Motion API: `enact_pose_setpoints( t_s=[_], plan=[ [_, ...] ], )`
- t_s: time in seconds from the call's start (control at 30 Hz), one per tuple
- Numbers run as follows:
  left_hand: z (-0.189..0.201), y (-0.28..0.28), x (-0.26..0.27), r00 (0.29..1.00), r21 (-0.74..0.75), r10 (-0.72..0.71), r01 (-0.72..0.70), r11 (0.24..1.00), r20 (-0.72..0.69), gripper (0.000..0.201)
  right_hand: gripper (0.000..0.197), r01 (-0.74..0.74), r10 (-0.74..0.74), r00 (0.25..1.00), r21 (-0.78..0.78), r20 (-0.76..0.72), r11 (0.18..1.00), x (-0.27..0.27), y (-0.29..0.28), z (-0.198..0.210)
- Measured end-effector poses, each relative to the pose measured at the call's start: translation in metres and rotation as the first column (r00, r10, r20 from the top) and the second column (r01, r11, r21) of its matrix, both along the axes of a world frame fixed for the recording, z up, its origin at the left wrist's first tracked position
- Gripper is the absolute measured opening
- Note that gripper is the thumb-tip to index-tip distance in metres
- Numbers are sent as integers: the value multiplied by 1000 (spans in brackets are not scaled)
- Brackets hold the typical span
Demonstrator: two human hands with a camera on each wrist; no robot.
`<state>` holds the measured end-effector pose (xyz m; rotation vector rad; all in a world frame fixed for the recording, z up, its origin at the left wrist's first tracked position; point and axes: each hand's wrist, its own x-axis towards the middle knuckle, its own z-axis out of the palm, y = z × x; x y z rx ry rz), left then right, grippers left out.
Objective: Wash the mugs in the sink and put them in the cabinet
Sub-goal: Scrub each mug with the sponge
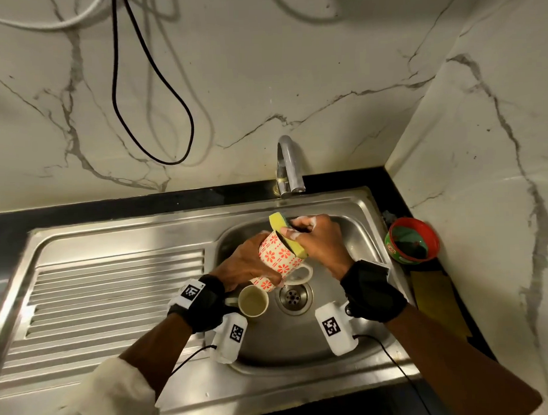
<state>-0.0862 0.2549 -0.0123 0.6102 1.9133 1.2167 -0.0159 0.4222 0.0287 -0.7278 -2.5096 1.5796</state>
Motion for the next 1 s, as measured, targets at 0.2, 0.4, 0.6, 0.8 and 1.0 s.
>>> enact_pose_setpoints(
  t_s=[0.2, 0.4, 0.6, 0.8, 1.0],
  plan=[
    [-5, 6, 4, 966, 20, 53, -50, 999, -254, 81, 39, 61, -29, 996, -379, 90, 923, -8, 4, 5],
    [1, 6, -3, 928, 21, 15, -7, 1000, -373, 86, 43, -100, 113, 993, 277, -32, 956, -5, 14, 16],
    [9, 9, 0, 909, 5, -26, 31, 1000, -415, 94, 31, -327, 327, 945, 133, 28, 935, -2, 9, 1],
    [1, 1, -2, 802, -153, -159, 86, 984, -575, 99, 60, -501, 637, 744, -461, 203, 732, 2, 11, 16],
    [5, 8, -11, 636, -285, -173, -76, 956, -752, 105, 68, -238, 438, 893, -933, -100, 271, -4, 14, 20]
  ],
)
